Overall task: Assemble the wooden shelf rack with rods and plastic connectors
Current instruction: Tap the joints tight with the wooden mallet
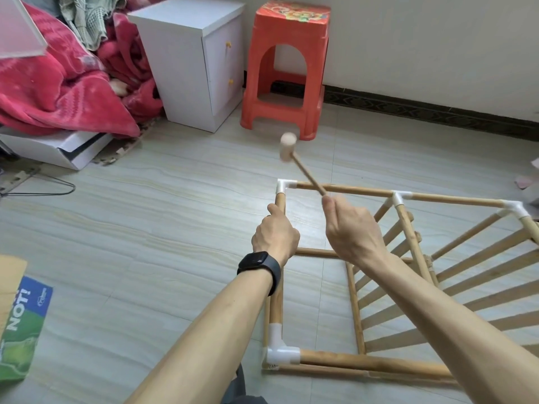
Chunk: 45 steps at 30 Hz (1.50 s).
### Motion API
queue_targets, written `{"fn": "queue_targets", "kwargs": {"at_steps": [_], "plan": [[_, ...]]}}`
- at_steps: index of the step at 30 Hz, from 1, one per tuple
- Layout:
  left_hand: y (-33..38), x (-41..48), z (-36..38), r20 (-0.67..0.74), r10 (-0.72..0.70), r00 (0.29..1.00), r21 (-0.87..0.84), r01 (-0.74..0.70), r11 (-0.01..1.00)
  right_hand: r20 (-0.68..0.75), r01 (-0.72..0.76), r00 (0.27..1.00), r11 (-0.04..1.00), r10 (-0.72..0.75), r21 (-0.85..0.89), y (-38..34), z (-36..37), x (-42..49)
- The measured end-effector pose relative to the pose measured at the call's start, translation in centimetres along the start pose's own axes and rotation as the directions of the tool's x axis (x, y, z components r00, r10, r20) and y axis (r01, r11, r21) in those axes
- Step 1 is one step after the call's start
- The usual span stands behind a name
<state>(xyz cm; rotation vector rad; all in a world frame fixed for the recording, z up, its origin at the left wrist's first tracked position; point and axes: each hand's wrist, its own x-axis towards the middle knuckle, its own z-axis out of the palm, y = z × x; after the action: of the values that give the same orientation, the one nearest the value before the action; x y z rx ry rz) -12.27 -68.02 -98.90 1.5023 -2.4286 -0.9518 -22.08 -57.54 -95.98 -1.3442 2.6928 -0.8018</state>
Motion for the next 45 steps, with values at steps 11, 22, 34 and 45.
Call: {"fn": "queue_targets", "kwargs": {"at_steps": [11,22,34,45], "plan": [[-0.1,0.5,0.0,-0.013,0.001,1.0,0.033,-0.001,0.999,0.005,-0.028,1.0,0.996,0.027,0.086,0.1,-1.0,-0.8],[3.3,1.8,-0.2,0.126,0.496,0.859,0.719,-0.424,0.551,-0.28,-0.354,0.863,0.899,0.42,0.257,12.0,-10.1,-16.0],[17.6,-11.6,11.6,0.45,0.234,0.862,0.236,-0.368,0.9,-0.383,-0.832,0.329,0.457,0.863,0.315,24.1,-15.1,-23.3],[18.0,-8.4,10.4,0.279,0.165,0.946,-0.262,-0.09,0.961,-0.429,-0.678,0.369,0.555,0.824,0.482,23.2,-17.4,-19.2]]}}
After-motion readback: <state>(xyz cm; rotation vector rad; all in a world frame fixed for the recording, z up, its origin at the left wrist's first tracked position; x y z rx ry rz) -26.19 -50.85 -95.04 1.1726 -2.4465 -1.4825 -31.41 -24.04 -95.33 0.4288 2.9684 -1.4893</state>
